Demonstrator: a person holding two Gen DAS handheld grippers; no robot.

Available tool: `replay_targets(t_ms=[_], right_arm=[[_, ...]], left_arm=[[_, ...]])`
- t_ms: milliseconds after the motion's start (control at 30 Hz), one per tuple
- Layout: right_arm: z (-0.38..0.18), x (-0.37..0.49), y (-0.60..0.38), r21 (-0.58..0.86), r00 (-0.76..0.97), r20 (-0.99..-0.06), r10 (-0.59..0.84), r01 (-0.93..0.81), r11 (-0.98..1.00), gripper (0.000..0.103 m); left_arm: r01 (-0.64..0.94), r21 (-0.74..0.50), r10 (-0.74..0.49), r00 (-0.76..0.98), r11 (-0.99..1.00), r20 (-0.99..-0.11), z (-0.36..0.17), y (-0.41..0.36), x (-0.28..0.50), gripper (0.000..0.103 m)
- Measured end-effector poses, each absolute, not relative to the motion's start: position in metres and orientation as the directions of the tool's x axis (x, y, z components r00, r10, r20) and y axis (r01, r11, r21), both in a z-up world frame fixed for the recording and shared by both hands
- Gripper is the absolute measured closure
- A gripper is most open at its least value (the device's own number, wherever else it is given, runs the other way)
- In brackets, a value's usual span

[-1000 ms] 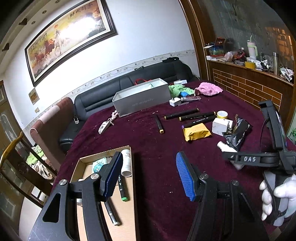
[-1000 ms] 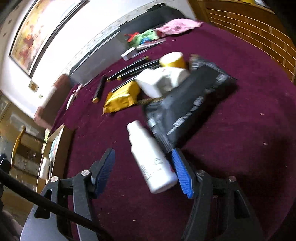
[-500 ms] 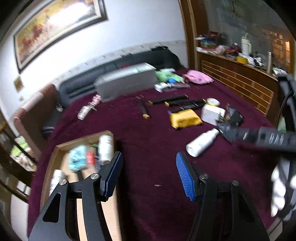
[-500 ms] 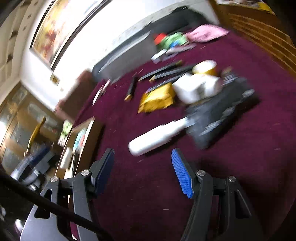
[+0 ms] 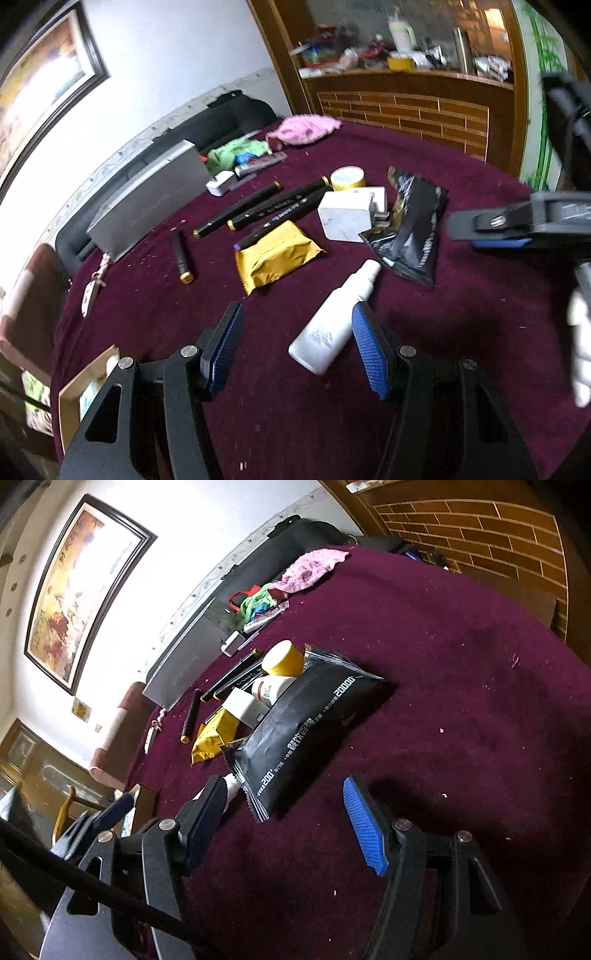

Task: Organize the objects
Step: 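Grasp the white spray bottle with the left gripper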

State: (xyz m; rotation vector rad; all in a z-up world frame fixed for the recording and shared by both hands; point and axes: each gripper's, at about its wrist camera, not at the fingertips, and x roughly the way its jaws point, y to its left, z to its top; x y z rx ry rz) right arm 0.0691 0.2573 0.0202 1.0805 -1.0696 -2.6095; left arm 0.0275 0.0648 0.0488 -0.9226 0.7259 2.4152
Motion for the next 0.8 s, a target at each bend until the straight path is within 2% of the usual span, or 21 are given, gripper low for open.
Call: replay_targets(t_ms=[200, 467, 500, 567, 800], right_arm=[[0.009, 0.063, 0.26, 0.696, -0.715, -0.565, -0.411, -0.147, -0.703, 0.038], [0.009, 0.063, 0.255, 0.697, -0.71, -0.56, -0.426, -0.126, -0.705, 0.036], [0.009, 0.063, 0.254, 0.696, -0.71, -0.561, -0.425, -0.126, -0.707, 0.035], [0.009, 0.062, 0.253, 0.692, -0.71, -0.562, -0.423, -0.125, -0.711, 0.035], [0.009, 0.062, 0.252, 0.689, -0.711, -0.563, -0.421, -0.123, -0.714, 0.034]], left_arm=[[-0.645, 0.227, 0.257, -0.566, -0.73, -0.783, 0.022, 0.077, 0.007, 0.05], [-0.649, 0.16, 0.292, -0.53, -0.744, -0.796, 0.012, 0.087, 0.003, 0.051], [-0.645, 0.136, 0.3, -0.518, -0.752, -0.801, 0.012, 0.086, 0.002, 0.053], [-0.65, 0.066, 0.335, -0.473, -0.757, -0.814, 0.013, 0.082, 0.001, 0.078], [-0.611, -0.039, 0.382, -0.442, -0.791, -0.812, 0.021, 0.059, 0.021, 0.079]])
